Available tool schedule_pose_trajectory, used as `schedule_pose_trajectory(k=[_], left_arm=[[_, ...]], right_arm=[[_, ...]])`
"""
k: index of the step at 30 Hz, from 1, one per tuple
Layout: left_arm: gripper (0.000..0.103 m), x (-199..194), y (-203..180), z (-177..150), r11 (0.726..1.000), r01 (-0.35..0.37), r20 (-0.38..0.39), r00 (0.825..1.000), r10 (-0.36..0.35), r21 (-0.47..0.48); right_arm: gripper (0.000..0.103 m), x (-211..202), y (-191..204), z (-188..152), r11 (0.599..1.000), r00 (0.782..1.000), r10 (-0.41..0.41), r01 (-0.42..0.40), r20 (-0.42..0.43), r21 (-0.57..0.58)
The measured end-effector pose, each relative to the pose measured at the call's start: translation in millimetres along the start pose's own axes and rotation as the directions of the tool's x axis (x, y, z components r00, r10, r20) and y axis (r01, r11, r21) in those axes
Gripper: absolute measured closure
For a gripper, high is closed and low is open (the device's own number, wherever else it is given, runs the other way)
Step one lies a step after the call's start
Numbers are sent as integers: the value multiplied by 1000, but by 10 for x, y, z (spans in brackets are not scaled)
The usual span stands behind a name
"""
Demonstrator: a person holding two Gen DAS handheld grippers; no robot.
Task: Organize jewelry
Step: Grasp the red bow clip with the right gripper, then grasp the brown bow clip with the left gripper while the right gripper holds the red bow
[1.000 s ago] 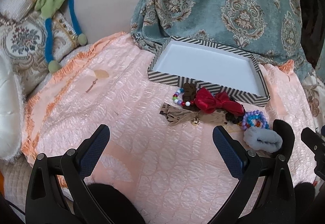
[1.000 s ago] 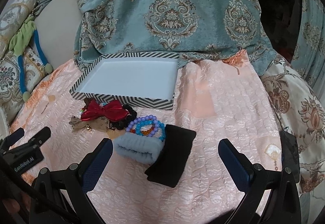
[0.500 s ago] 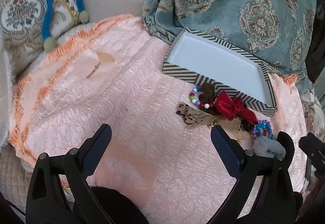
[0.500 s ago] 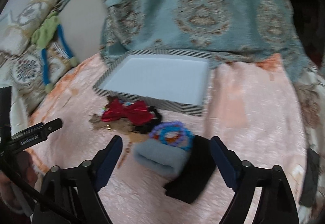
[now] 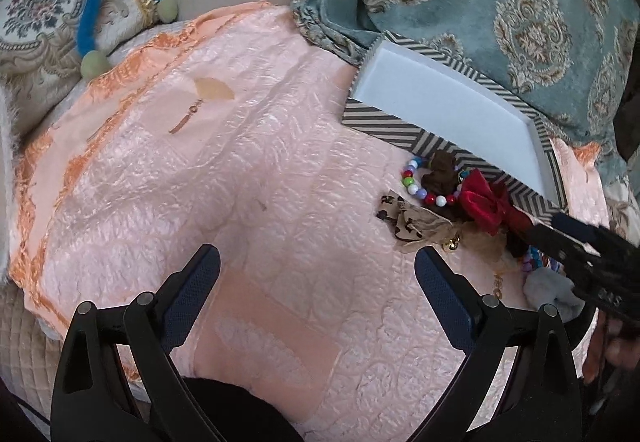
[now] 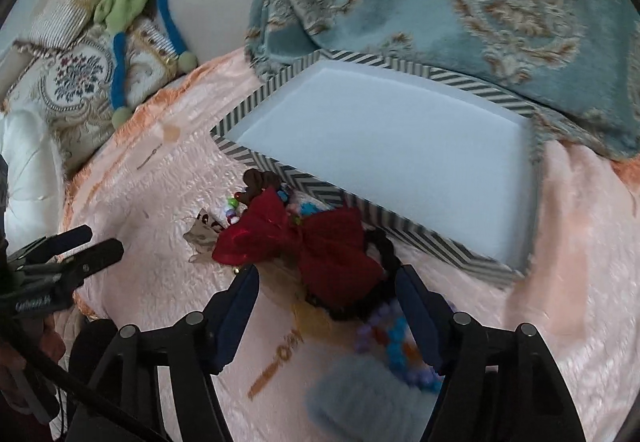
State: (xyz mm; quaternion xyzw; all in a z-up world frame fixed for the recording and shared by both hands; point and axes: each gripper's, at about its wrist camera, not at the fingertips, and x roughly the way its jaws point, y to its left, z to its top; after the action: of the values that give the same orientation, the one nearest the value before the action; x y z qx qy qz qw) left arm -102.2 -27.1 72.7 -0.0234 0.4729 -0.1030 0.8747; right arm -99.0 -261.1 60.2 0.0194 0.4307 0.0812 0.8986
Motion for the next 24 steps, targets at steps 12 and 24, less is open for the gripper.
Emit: schedule_pose_trajectory(k=[12,24], left_arm=[[4,90,-159,5,996,61,-9,998,-61,63],[7,236,-804,64,946,142,23,987,-156,292]], right_arm=[[95,263,-18,57,998,998,62,-62,-31,-15],[96,-394,-182,216,999,993,35,-38,113,30]])
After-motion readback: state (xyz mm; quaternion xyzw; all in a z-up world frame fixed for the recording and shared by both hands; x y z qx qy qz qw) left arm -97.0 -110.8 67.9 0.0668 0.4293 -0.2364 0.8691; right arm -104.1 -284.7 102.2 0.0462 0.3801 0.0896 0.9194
